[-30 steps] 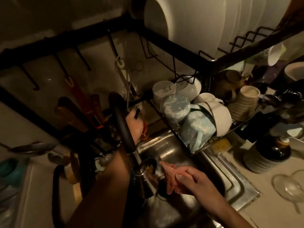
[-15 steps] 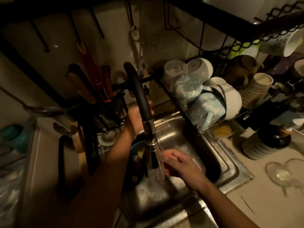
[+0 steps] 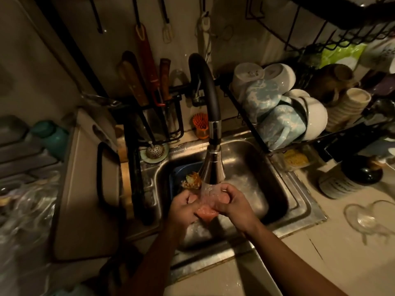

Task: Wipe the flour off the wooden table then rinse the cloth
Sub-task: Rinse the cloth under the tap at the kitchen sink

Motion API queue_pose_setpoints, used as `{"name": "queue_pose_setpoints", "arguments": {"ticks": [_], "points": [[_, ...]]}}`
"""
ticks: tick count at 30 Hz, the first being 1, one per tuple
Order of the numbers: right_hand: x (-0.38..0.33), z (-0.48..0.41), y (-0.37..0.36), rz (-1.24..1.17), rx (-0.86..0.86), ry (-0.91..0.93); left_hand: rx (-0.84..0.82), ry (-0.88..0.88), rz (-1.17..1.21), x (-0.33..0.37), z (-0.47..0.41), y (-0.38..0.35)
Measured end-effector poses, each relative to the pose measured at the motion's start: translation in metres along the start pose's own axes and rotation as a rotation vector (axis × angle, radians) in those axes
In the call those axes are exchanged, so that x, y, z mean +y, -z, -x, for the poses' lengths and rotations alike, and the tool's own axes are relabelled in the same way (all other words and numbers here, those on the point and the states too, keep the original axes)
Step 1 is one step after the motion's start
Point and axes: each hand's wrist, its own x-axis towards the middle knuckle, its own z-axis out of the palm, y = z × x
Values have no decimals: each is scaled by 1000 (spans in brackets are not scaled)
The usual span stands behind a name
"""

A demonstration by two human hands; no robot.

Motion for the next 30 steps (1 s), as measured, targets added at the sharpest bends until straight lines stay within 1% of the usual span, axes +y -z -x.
{"name": "queue_pose_setpoints", "arguments": {"ticks": [2, 3, 7, 9, 10, 12, 14, 19, 21, 23, 24, 26, 30], "points": [[2, 0, 3, -62, 72, -75, 3, -27, 70, -6, 0, -3], [3, 1, 4, -121, 80, -136, 5, -43, 106, -9, -1, -6], [2, 11, 11, -435, -34, -399, -36, -44, 245, -14, -4, -14], [3, 12, 12, -498, -88, -458, -71, -22, 304, -17, -7, -15], [3, 10, 12, -483, -93, -464, -94, -21, 323, -19, -9, -14], [3, 7, 9, -404, -79, -438, -125, -38, 300, -22, -11, -10], [3, 3, 6, -377, -58, -379, -128, -64, 179, -24, -13, -4], [10, -7, 9, -378, -45, -249, 20, -77, -54, -27, -23, 8], [14, -10, 9, -382, -75, -204, -27, -28, -120, -27, -25, 7], [17, -13, 9, -382, -106, -174, -96, 56, -122, -28, -26, 6], [18, -14, 9, -366, -117, -159, -101, 71, -118, -26, -24, 4], [18, -15, 10, -276, -125, -125, -77, 29, -96, -26, -24, 5], [17, -21, 16, 42, -49, -23, -73, -53, -92, -28, -24, 8]]}}
